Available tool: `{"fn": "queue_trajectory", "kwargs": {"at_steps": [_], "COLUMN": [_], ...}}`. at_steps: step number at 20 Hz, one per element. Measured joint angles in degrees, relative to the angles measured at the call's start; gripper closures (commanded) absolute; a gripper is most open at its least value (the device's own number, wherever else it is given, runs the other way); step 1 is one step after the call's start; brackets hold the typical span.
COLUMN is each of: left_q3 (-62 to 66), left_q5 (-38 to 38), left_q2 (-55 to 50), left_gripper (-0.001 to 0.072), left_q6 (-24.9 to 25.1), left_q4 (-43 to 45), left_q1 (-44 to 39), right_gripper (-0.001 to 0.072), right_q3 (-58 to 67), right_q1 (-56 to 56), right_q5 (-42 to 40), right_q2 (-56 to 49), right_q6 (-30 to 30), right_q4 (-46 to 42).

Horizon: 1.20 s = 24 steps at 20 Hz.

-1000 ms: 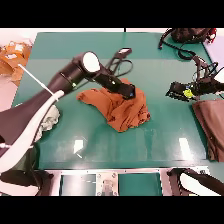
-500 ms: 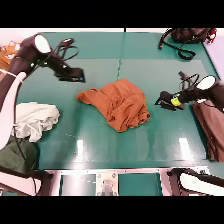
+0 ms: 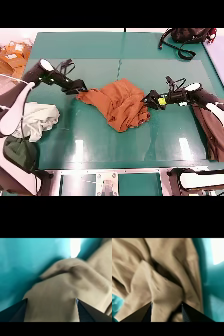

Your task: Fold the shirts.

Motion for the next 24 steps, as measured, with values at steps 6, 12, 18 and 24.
{"fn": "queue_trajectory", "kwargs": {"at_steps": [6, 12, 18, 24], "left_q3": [1.18, 7.98, 14.36, 21.33], "left_q5": [-3.65, -9.33, -11.56, -11.56], "left_q2": [-2.21, 3.10, 21.81, 43.56], "left_gripper": [0.0686, 0.0687, 0.0686, 0.0686], "left_q6": [5.18, 5.51, 0.98, -0.94], "left_q4": [-4.50, 0.31, 3.80, 4.94], "left_q1": [-1.46, -1.68, -1.75, -1.77], "right_gripper": [0.0692, 0.0694, 0.0694, 0.0694], "right_q3": [1.03, 9.62, 24.83, 42.07], "right_q1": [1.77, -0.79, -5.29, -11.02], "right_q5": [1.25, 9.33, 14.86, 15.41], "right_q2": [-2.01, 0.46, 15.15, 31.82], "right_q6": [-6.29, -8.98, -5.20, 0.55], "right_q4": [5.01, 5.86, 6.01, 6.14]}}
